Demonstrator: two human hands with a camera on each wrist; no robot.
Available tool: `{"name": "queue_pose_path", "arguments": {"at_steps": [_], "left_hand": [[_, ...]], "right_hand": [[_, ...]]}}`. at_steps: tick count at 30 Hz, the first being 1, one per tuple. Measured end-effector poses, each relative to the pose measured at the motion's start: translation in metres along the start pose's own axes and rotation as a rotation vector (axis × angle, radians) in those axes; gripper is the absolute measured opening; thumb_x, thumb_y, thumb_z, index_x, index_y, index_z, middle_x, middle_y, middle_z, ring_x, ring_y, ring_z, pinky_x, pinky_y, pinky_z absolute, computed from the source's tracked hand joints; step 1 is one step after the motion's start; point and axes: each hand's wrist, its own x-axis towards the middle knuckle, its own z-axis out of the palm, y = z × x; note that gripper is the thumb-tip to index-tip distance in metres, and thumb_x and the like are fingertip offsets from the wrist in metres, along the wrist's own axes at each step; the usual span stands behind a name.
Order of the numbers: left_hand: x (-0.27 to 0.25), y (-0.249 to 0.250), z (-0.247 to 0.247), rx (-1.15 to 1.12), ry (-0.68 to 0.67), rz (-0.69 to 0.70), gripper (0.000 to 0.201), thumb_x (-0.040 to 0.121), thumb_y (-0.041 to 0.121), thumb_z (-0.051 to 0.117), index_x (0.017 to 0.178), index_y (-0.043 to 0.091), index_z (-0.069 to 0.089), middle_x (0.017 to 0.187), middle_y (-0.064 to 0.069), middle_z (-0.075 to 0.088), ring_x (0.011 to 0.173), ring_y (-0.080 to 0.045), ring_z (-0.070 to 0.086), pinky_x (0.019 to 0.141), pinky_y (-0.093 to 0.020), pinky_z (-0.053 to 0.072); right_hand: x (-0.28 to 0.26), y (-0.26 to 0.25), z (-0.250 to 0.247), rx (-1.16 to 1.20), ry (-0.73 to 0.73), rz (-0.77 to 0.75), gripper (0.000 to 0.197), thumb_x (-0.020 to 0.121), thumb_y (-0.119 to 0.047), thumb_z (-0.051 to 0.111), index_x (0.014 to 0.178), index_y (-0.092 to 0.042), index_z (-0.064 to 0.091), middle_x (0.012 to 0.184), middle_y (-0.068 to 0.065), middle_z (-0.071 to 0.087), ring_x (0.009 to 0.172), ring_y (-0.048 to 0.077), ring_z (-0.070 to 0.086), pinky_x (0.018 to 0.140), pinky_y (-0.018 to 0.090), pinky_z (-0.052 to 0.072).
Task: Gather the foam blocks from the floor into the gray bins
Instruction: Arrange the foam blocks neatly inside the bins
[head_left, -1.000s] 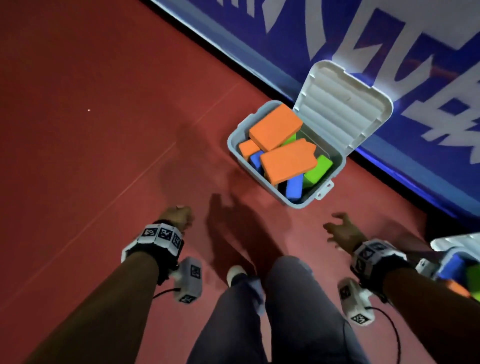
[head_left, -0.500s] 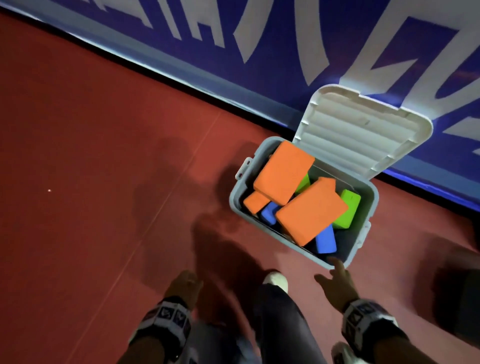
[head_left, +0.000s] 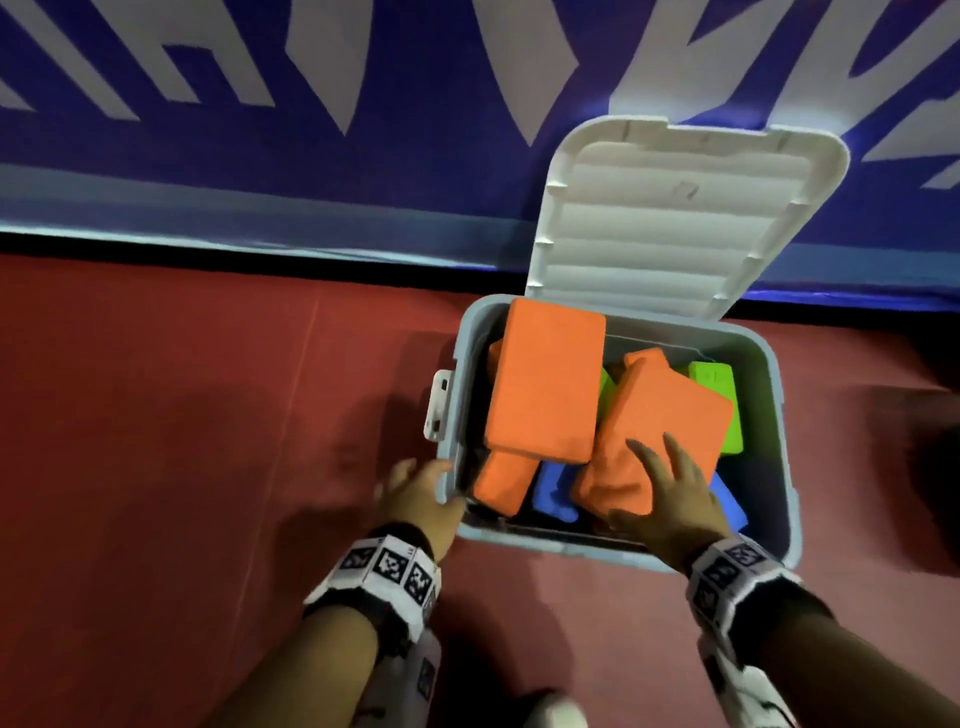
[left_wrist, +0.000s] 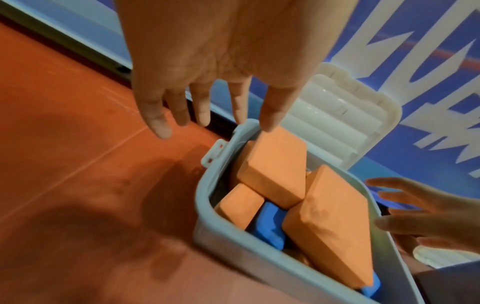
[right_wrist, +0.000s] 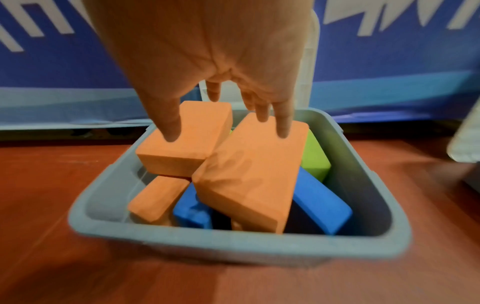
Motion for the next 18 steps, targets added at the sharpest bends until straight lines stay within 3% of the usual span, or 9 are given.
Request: {"name": "queue_pose_path", "arguments": {"at_steps": [2, 3, 5, 7, 8, 11, 14, 16, 18], "left_hand": [[0.048, -0.001, 0.015, 0.058, -0.002, -0.001, 0.061, 0.092, 0.031, 0.05, 0.145, 0.043, 0.022, 0.158, 0.0, 0.002, 0.144, -0.029, 0.005, 0.116, -0.033, 0.013], [0.072, -0.006, 0.027, 0.097, -0.015, 0.007, 0.065, 0.093, 0.033, 0.048, 0.146, 0.046, 0.014, 0.159, 0.0, -0.001, 0.144, -0.031, 0.006, 0.115, -0.034, 0.015], [0.11, -0.017, 0.051, 0.186, -0.105, 0.064, 0.065, 0.095, 0.033, 0.045, 0.147, 0.044, 0.009, 0.151, -0.01, 0.028, 0.129, -0.032, 0.039, 0.103, -0.033, 0.035], [0.134, -0.028, 0.071, 0.167, -0.102, 0.173, 0.059, 0.096, 0.027, 0.044, 0.147, 0.04, 0.018, 0.118, -0.016, 0.06, 0.093, -0.03, 0.06, 0.077, -0.029, 0.046], [0.143, -0.034, 0.08, 0.135, -0.027, 0.222, 0.055, 0.096, 0.021, 0.045, 0.145, 0.037, 0.026, 0.11, -0.015, 0.063, 0.089, -0.03, 0.061, 0.075, -0.029, 0.046], [0.153, -0.044, 0.099, -0.057, 0.186, 0.274, 0.054, 0.094, 0.008, 0.044, 0.141, 0.035, 0.038, 0.115, -0.009, 0.06, 0.098, -0.027, 0.058, 0.079, -0.026, 0.041], [0.159, -0.051, 0.11, -0.188, 0.194, 0.306, 0.062, 0.089, 0.014, 0.049, 0.132, 0.056, 0.035, 0.102, -0.006, 0.06, 0.081, -0.029, 0.06, 0.069, -0.032, 0.048], [0.163, -0.053, 0.113, -0.17, 0.194, 0.324, 0.061, 0.085, 0.021, 0.052, 0.128, 0.061, 0.033, 0.104, -0.005, 0.059, 0.082, -0.031, 0.061, 0.068, -0.035, 0.051], [0.162, -0.051, 0.112, -0.12, 0.209, 0.294, 0.055, 0.087, 0.019, 0.05, 0.129, 0.052, 0.039, 0.112, -0.006, 0.057, 0.09, -0.029, 0.059, 0.072, -0.034, 0.05]], "right_hand": [[0.035, -0.005, 0.017, -0.067, -0.034, 0.014, 0.106, 0.067, -0.06, 0.073, 0.145, -0.051, 0.002, 0.158, -0.004, -0.018, 0.147, 0.023, -0.008, 0.109, 0.061, 0.02], [0.049, -0.003, 0.031, -0.116, -0.044, 0.029, 0.111, 0.062, -0.065, 0.072, 0.144, -0.053, -0.002, 0.156, -0.004, -0.022, 0.146, 0.024, -0.012, 0.107, 0.065, 0.019], [0.065, -0.001, 0.058, -0.29, -0.004, 0.057, 0.116, 0.058, -0.074, 0.067, 0.143, -0.052, -0.009, 0.154, 0.002, -0.029, 0.144, 0.032, -0.017, 0.102, 0.072, 0.018], [0.08, 0.001, 0.078, -0.406, 0.167, 0.042, 0.11, 0.061, -0.079, 0.059, 0.145, -0.047, -0.004, 0.154, 0.009, -0.024, 0.142, 0.039, -0.012, 0.097, 0.077, 0.016], [0.088, 0.0, 0.082, -0.436, 0.245, 0.024, 0.106, 0.063, -0.077, 0.057, 0.146, -0.045, 0.001, 0.155, 0.012, -0.019, 0.142, 0.041, -0.009, 0.096, 0.08, 0.015], [0.099, -0.005, 0.09, -0.482, 0.345, -0.002, 0.101, 0.062, -0.074, 0.057, 0.144, -0.043, 0.008, 0.155, 0.016, -0.008, 0.14, 0.044, 0.0, 0.092, 0.082, 0.012], [0.102, 0.0, 0.095, -0.47, 0.402, -0.009, 0.102, 0.052, -0.074, 0.058, 0.142, -0.043, 0.02, 0.154, 0.018, 0.006, 0.136, 0.045, 0.011, 0.09, 0.082, 0.016], [0.099, 0.0, 0.093, -0.451, 0.374, -0.003, 0.103, 0.053, -0.074, 0.06, 0.142, -0.045, 0.015, 0.154, 0.016, 0.0, 0.136, 0.044, 0.006, 0.093, 0.081, 0.013], [0.095, -0.002, 0.09, -0.42, 0.32, 0.007, 0.105, 0.058, -0.072, 0.062, 0.141, -0.046, 0.003, 0.152, 0.014, -0.014, 0.138, 0.043, -0.006, 0.097, 0.079, 0.009]]}}
